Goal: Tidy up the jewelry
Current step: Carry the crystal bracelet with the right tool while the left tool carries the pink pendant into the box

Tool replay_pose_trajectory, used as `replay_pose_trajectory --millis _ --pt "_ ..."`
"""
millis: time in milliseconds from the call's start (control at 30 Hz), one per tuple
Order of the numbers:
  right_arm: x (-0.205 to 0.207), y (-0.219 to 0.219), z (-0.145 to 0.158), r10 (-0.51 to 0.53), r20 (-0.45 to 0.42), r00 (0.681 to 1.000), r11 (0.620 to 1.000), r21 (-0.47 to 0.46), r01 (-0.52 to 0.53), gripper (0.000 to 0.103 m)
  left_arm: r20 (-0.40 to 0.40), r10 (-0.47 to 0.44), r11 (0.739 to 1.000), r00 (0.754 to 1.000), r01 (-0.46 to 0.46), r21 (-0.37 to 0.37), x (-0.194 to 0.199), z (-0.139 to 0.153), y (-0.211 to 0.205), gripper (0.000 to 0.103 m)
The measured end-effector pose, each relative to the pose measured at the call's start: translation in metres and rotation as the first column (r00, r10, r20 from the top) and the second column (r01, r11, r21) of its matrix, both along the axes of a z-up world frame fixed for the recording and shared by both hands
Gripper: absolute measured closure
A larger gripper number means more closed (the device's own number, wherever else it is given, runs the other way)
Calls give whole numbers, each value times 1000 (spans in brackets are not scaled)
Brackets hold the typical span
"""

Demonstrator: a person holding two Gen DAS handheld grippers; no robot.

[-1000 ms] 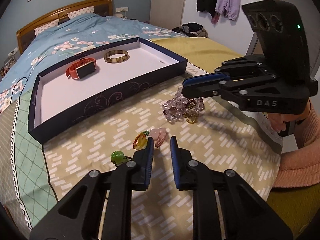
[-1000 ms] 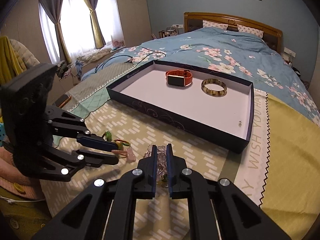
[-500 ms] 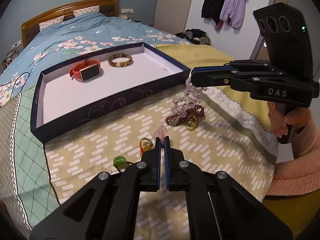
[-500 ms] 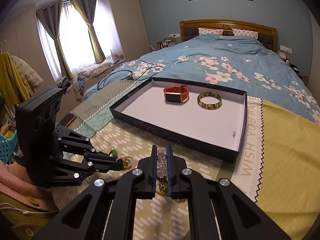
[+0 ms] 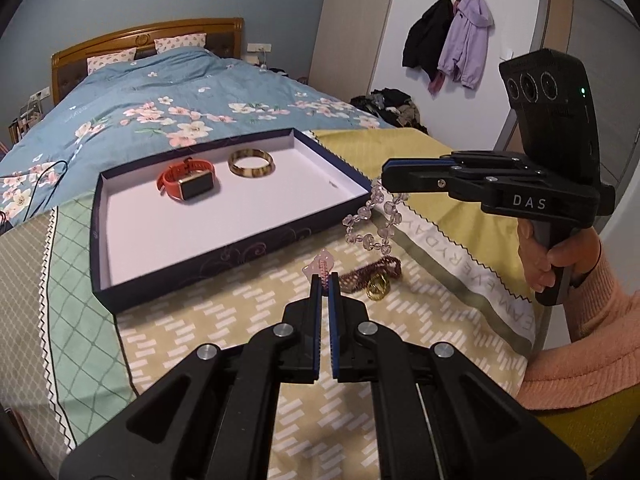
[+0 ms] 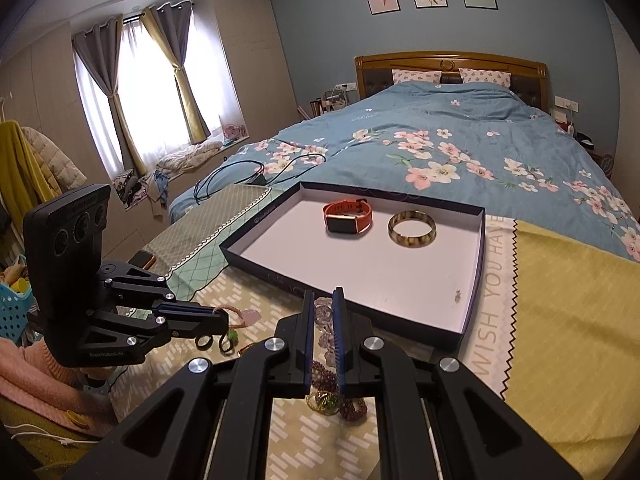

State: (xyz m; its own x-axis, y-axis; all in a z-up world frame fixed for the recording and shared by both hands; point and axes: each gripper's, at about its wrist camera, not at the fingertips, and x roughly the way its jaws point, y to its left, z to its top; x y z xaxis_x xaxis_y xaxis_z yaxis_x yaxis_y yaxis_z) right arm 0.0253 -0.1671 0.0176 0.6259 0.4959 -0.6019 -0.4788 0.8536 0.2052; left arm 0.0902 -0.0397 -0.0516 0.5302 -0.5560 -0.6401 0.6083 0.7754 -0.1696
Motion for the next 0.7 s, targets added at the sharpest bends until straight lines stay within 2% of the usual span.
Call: replay_pose_trajectory --millis 700 --pt "33 -3 19 -32 54 998 999 14 31 96 61 92 996 994 -92 -3 28 21 10 100"
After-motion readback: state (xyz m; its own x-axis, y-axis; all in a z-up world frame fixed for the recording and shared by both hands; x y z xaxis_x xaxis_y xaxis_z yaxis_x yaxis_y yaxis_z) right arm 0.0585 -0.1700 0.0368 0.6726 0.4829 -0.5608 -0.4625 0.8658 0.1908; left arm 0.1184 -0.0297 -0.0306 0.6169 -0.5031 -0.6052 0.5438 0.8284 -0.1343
